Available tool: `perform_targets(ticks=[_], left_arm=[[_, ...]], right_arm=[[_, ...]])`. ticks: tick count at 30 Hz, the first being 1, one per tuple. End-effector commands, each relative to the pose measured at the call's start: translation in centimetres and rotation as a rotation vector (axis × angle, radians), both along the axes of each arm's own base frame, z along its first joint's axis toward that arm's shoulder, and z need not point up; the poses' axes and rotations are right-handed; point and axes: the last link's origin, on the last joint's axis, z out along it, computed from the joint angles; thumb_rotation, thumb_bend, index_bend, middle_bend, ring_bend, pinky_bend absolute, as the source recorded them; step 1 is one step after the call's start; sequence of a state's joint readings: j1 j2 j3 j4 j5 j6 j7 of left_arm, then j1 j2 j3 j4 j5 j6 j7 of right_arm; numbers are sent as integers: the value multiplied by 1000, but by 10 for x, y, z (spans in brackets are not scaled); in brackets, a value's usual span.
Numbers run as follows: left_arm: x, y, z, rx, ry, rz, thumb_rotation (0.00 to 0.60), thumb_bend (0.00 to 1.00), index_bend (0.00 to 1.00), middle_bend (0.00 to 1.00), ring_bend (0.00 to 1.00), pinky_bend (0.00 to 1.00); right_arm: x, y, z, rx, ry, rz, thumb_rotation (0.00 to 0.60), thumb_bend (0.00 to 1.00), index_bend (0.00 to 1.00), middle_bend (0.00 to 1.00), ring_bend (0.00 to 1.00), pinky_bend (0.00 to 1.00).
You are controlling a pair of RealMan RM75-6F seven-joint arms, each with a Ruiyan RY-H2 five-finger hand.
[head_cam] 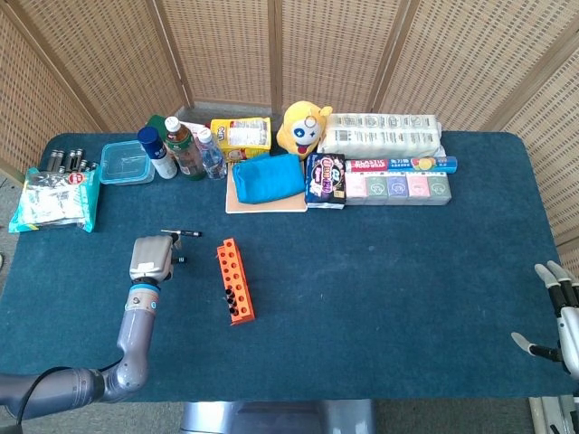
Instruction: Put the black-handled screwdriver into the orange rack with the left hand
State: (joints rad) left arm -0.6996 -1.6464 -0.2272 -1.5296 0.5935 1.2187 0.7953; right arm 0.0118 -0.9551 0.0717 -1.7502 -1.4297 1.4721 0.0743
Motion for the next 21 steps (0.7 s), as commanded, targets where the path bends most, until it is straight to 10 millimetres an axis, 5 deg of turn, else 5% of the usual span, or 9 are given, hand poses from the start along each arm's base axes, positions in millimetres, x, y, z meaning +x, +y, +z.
perform_targets(ticks=[1,21], left_arm=[[0,0,-3,-1,8,1,600,321,401,1000,1000,1000],[6,-1,-22,27,34,7,600,335,401,1000,1000,1000]], right_arm=[[0,0,0,1,-1,-1,600,0,56,51,76,153],[0,0,2,1,-21,3,600,0,56,53,77,154]])
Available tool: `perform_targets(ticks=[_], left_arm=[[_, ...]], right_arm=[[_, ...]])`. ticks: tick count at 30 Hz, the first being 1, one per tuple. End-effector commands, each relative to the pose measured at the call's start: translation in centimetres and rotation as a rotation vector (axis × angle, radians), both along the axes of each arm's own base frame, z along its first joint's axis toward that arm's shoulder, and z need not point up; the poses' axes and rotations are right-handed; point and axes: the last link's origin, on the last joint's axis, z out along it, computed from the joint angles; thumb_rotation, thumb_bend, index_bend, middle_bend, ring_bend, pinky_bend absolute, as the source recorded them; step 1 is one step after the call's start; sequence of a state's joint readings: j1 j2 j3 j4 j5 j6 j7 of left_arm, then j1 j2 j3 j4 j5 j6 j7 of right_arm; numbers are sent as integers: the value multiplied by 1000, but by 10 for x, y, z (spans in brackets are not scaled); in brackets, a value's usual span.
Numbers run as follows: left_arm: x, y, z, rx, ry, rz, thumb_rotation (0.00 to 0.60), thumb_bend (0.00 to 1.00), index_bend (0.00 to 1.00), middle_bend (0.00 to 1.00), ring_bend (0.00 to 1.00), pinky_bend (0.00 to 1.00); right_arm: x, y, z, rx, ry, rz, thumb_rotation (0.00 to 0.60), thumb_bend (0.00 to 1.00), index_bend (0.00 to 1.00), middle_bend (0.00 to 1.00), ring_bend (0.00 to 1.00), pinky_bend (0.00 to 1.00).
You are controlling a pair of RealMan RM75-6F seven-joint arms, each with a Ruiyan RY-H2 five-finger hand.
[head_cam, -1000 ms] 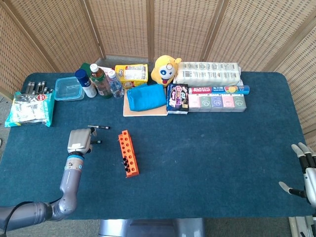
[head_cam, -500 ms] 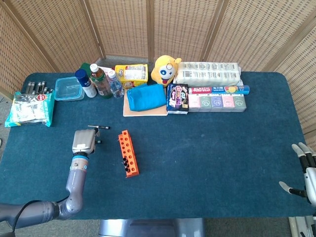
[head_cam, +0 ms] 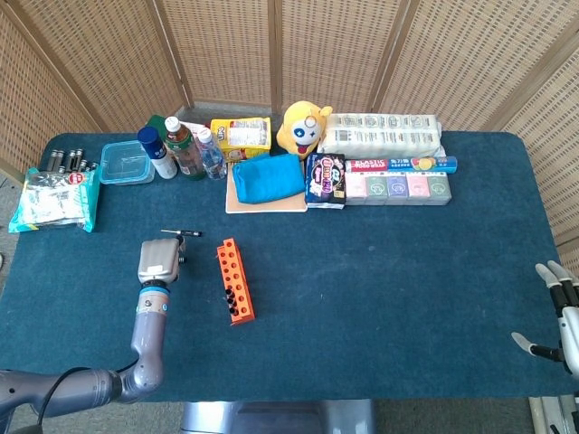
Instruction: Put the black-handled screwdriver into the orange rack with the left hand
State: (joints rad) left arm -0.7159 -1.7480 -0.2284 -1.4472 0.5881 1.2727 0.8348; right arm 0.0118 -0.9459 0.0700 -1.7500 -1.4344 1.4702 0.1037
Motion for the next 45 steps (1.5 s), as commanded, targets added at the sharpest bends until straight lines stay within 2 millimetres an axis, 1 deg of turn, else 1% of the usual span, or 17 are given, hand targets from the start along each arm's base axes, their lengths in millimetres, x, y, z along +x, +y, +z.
perform_targets(ticks=[1,15,26,45], left_arm=[[0,0,-2,0,-8,1,600,335,401,1000,1000,1000],[0,-1,-11,15,-2,-3,600,350,413,1000,1000,1000],[2,-1,-10,29,20,-17,600,362,459,1000,1000,1000],[-1,1,-14,28,45,-25,600,370,461,1000,1000,1000]], right_arm=[[0,0,0,1,-2,0,600,0,56,53,77,156],[1,0,-1,6,-2,2,600,0,56,54,77,164],[1,0,-1,9,-7,4,600,0,56,54,78,168],[0,-1,-2,18,-13,-4,600,0,56,54,78,175]])
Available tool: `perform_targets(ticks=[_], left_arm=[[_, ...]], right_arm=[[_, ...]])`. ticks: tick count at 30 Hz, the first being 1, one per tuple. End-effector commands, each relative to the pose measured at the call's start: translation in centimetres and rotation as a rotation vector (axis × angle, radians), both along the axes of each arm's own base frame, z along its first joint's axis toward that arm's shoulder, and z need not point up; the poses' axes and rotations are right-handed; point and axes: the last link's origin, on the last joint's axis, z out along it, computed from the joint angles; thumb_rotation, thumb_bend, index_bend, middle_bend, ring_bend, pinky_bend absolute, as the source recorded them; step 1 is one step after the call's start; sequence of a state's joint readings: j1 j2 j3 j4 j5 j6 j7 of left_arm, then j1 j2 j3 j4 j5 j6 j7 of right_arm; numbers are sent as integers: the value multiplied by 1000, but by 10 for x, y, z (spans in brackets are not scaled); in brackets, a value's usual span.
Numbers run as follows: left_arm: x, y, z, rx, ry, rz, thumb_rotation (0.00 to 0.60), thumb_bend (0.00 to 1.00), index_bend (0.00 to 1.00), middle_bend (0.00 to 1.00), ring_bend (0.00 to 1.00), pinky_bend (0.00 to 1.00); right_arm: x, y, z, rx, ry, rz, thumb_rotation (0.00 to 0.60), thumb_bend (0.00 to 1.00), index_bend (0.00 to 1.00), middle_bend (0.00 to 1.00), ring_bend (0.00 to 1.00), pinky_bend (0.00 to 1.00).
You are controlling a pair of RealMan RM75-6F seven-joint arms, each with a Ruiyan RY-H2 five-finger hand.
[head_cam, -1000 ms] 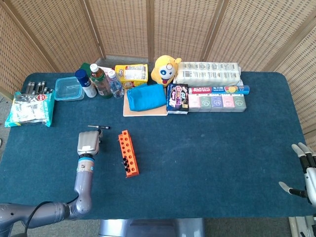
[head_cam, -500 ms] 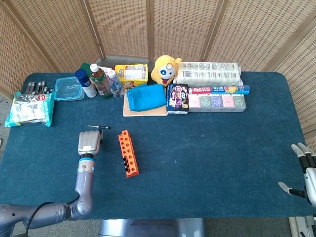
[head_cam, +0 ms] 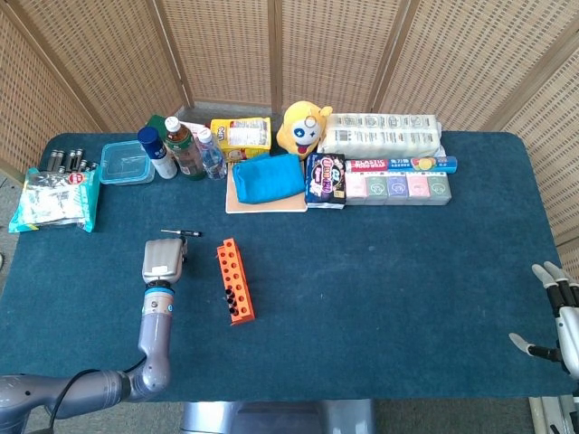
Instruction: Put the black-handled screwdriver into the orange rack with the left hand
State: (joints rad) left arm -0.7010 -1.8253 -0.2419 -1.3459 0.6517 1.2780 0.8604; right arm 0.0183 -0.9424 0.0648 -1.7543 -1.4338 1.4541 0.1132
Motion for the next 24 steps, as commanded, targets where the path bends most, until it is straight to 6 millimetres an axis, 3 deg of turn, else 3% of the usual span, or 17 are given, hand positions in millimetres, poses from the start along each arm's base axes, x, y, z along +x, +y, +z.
perform_targets(ticks=[1,24], left_arm=[[0,-1,-1,-4,-1,1,600,370,461,1000,1000,1000],[-1,0,-7,0,20,-1,600,369,461,1000,1000,1000]], right_arm=[[0,0,0,0,0,0,600,0,56,54,78,175],[0,0,3,3,-20,2,600,0,56,55,78,199]])
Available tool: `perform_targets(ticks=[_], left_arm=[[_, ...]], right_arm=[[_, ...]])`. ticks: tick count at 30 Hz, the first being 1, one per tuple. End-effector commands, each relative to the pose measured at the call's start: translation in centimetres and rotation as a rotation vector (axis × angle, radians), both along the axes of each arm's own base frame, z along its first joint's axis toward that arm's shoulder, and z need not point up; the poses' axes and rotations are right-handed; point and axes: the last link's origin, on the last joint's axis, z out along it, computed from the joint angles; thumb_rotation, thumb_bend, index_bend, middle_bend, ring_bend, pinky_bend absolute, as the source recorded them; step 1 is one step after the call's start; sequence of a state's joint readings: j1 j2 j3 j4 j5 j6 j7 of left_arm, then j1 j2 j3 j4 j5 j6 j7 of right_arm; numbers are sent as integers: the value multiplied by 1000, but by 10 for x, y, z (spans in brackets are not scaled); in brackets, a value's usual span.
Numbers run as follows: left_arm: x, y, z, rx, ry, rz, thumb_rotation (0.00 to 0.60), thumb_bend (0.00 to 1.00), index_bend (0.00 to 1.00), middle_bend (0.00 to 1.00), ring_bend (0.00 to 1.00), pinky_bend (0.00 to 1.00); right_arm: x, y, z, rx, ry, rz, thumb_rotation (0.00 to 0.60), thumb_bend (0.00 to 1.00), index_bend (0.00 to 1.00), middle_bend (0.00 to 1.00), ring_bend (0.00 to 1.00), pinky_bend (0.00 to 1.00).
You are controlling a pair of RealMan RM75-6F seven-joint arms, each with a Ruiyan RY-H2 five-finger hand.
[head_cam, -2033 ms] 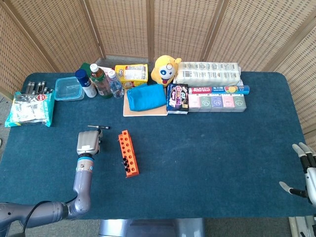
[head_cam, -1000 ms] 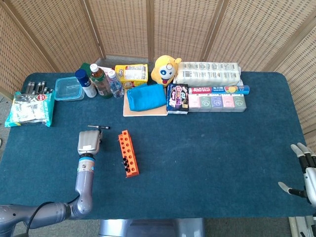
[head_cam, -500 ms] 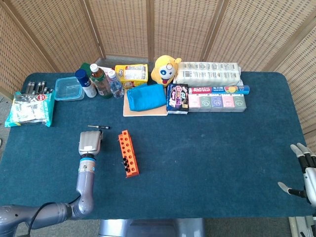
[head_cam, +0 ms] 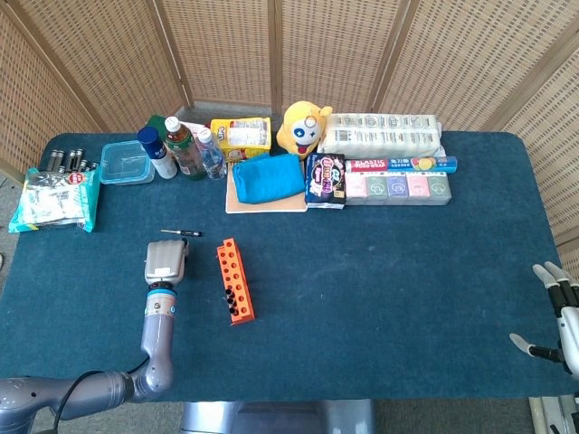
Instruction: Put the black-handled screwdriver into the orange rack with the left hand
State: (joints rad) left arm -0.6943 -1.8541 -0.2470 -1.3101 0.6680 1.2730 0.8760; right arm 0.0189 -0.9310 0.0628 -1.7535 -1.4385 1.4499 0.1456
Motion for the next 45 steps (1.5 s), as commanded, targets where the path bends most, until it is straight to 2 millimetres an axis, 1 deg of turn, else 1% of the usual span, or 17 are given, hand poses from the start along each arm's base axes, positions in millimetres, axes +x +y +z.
perform_targets(ticks=[1,6,17,25,31,37,45], left_arm=[[0,0,0,0,0,4,600,369,461,1000,1000,1000],[-1,0,-1,-1,0,6,600,371,491,1000,1000,1000],[-1,0,-2,-4,16,8,600,389,502,1000,1000,1000],[-2,0,-4,-8,30,6,600,432,511,1000,1000,1000],[-2,-1,-5,-14,32,8,600,434,518,1000,1000,1000],[1,0,3,-2,29,0,600,435,521,1000,1000,1000],[4,-4,26,22,15,-30,600,435,523,1000,1000,1000]], right_arm=[[0,0,0,0,-1,1,600,0,55,55,77,199],[0,0,0,1,-1,0,600,0,56,55,78,199],[0,0,1,0,-3,1,600,0,55,55,78,199],[0,0,1,-2,-3,2,600,0,56,55,78,200],[0,0,1,0,-3,1,600,0,55,55,77,200],[0,0,1,0,-5,1,600,0,56,55,78,200],[0,0,1,2,-4,2,600,0,56,55,78,201]])
